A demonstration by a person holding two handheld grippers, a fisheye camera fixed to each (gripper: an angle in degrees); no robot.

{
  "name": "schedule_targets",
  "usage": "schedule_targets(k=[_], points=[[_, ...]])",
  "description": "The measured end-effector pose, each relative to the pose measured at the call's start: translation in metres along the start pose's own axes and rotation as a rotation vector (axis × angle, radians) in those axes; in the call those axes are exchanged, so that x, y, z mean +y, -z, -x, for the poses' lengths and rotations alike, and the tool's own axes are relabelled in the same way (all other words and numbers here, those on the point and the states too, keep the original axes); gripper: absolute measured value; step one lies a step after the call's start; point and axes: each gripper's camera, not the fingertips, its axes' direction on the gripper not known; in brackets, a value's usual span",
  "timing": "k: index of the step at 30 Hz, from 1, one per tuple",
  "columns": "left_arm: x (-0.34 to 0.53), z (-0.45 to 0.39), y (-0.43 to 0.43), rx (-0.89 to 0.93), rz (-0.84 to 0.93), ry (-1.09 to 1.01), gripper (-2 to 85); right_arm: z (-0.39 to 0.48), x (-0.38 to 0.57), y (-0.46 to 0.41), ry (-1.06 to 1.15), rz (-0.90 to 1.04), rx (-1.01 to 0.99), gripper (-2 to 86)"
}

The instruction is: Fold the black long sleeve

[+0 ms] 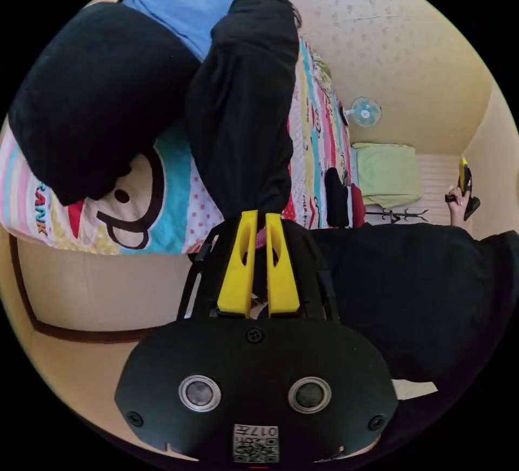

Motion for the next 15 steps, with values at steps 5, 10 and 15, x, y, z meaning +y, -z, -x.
schedule_targets(k=[5,10,15], points=[[-0.029,-0.047,0.025,-0.095,-0.186,-0.128,8.1,-0.002,-0.018,-0.041,0.024,0.074,-0.052,0.4],[-0.105,-0.120,-0.075,-0.065,0.104,-0.434,9.1,-0.009,-0.022,-0.053,0.012,0.098,-0.087,0.4],[-0.141,-0.101,-0.213,-0.451,0.405,-0.339,9.1,-0.019,-0.014,-0.040,0.002,0.140,-0.048,0.5]])
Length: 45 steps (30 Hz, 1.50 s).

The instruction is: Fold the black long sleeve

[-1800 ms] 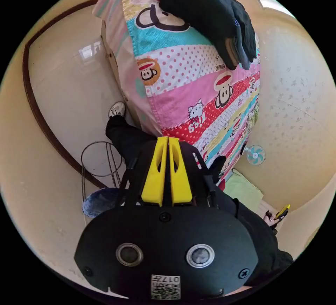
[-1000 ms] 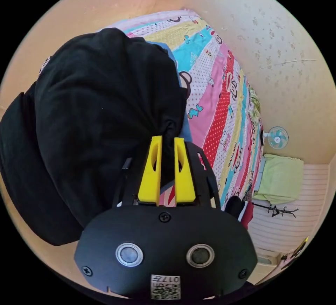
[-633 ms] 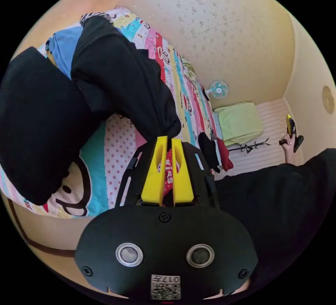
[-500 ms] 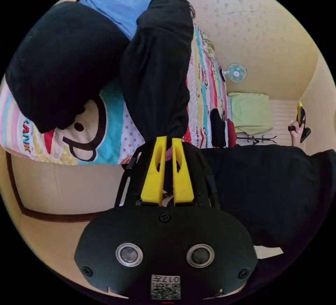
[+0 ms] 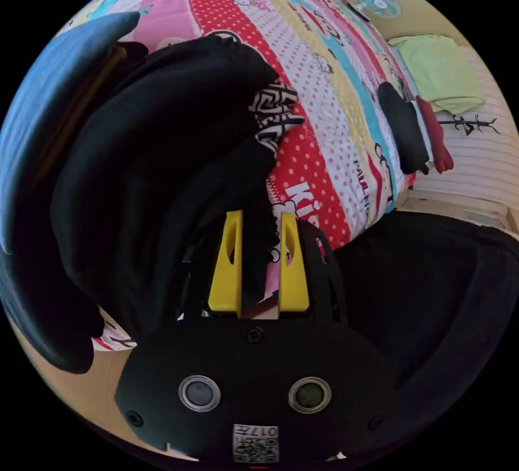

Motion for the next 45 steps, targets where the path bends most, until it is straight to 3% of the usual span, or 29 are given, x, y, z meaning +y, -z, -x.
schedule_targets(k=[4,7,9,12,15,19,21,24,26,32,41,45], points=[[-0.021,0.025,-0.004,-0.009,0.088,0.112,4.6,-0.014,0.024,0.024,-0.043,0.007,0.082,0.5],[-0.027,0.044,0.016,0.382,0.131,-0.085,1.4,-0.031,0.045,0.045,-0.083,-0.022,0.089,0.5],[-0.003,0.062,0.077,0.749,-0.070,-0.292,0.6,-0.041,0.057,0.060,-0.092,-0.049,0.077,0.5],[0.050,0.082,0.175,1.085,-0.388,-0.528,-0.1,-0.056,0.077,0.081,-0.058,-0.087,0.040,0.7],[0.117,0.081,0.277,1.173,-0.700,-0.819,-0.3,-0.070,0.090,0.091,0.017,-0.107,-0.020,1.1],[0.176,0.078,0.366,1.193,-1.008,-0.978,-0.2,-0.082,0.095,0.093,0.155,-0.154,-0.209,3.1],[0.196,0.076,0.408,1.298,-1.207,-1.046,-0.1,-0.085,0.094,0.090,0.196,-0.156,-0.319,5.1],[0.203,0.063,0.454,1.484,-1.332,-1.160,0.0,-0.083,0.096,0.081,0.280,-0.116,-0.447,8.1],[0.204,0.047,0.480,1.516,-1.364,-1.177,0.1,-0.077,0.100,0.075,0.322,-0.090,-0.456,9.4],[0.215,-0.018,0.535,1.335,-1.411,-1.001,0.2,-0.048,0.113,0.091,0.425,-0.157,-0.635,10.9],[0.239,-0.085,0.559,1.283,-1.437,-1.024,0.2,-0.036,0.117,0.117,0.420,-0.176,-0.720,10.1],[0.251,-0.080,0.561,1.267,-1.422,-0.971,0.2,-0.066,0.113,0.136,0.268,-0.235,-0.486,3.3]])
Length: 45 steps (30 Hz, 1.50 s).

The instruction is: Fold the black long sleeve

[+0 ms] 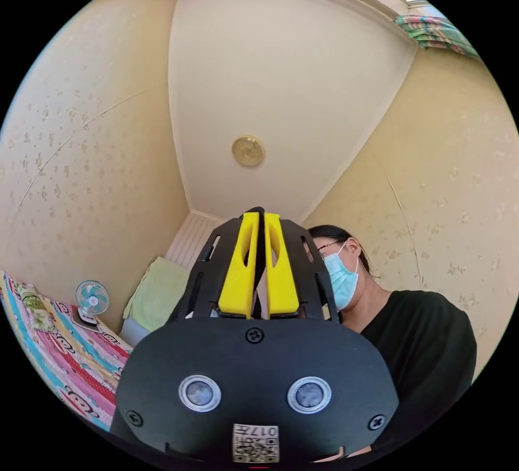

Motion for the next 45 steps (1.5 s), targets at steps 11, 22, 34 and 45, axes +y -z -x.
schedule_targets(k=[11,22,34,45], points=[[0.013,-0.042,0.048,-0.666,0.278,0.078,0.1,0.020,-0.088,0.152,0.081,-0.369,0.233,1.4],[0.107,-0.017,-0.018,-0.760,0.719,0.168,13.2,0.125,-0.142,0.151,0.263,-0.296,0.424,0.9],[0.194,-0.045,-0.189,-0.657,0.997,-0.191,16.3,0.201,-0.159,0.167,0.373,-0.331,0.634,0.8],[0.097,-0.106,-0.087,-0.690,0.473,-0.112,-0.3,0.133,-0.117,0.205,0.214,-0.211,0.781,0.7]])
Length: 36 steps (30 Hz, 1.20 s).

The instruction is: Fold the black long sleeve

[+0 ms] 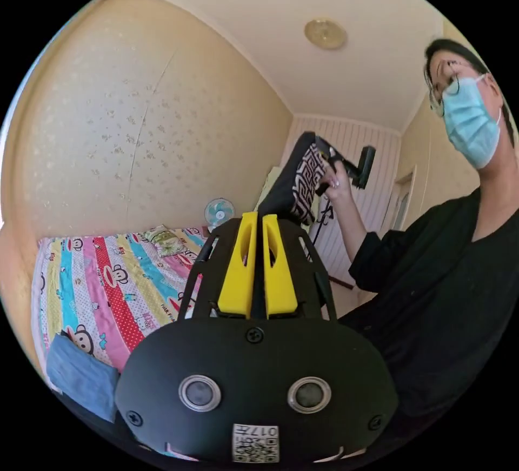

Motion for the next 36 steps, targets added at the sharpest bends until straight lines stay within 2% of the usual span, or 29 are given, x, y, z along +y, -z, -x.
schedule_targets(k=[5,10,13,15,17,20,24,28,31,34,36], points=[[-0.016,0.002,0.033,0.007,-0.082,-0.002,-0.7,-0.026,0.038,-0.017,-0.096,0.051,-0.218,0.7],[-0.017,-0.017,0.053,-0.135,-0.131,0.006,-0.6,-0.026,0.061,-0.025,0.010,0.052,-0.414,0.7],[-0.006,-0.013,0.052,-0.168,-0.050,0.061,-0.5,-0.031,0.094,-0.039,0.043,0.124,-0.589,0.7],[0.017,-0.010,0.050,-0.143,0.051,0.119,-0.5,-0.037,0.119,-0.042,0.005,0.154,-0.671,0.7],[0.043,-0.014,0.054,-0.105,0.066,0.171,-0.4,-0.044,0.150,-0.037,-0.073,0.175,-0.756,0.7],[0.078,-0.035,0.067,-0.034,0.027,0.243,-0.4,-0.044,0.165,-0.025,-0.103,0.169,-0.806,0.7],[0.069,-0.062,0.072,-0.077,-0.017,0.261,-0.4,-0.045,0.140,-0.042,-0.056,0.190,-0.812,0.7],[0.031,-0.058,0.054,-0.157,0.002,0.274,-0.4,-0.043,0.114,-0.107,-0.023,0.218,-0.760,0.7],[0.010,-0.023,0.025,-0.279,0.102,0.269,-0.3,-0.046,0.127,-0.186,-0.079,0.306,-0.723,0.7],[0.016,0.059,-0.015,-0.291,0.191,0.388,-0.1,-0.045,0.172,-0.294,-0.184,0.458,-0.694,0.9],[0.047,0.149,-0.053,-0.286,0.262,0.583,0.4,-0.039,0.213,-0.364,-0.245,0.583,-0.651,1.1]])
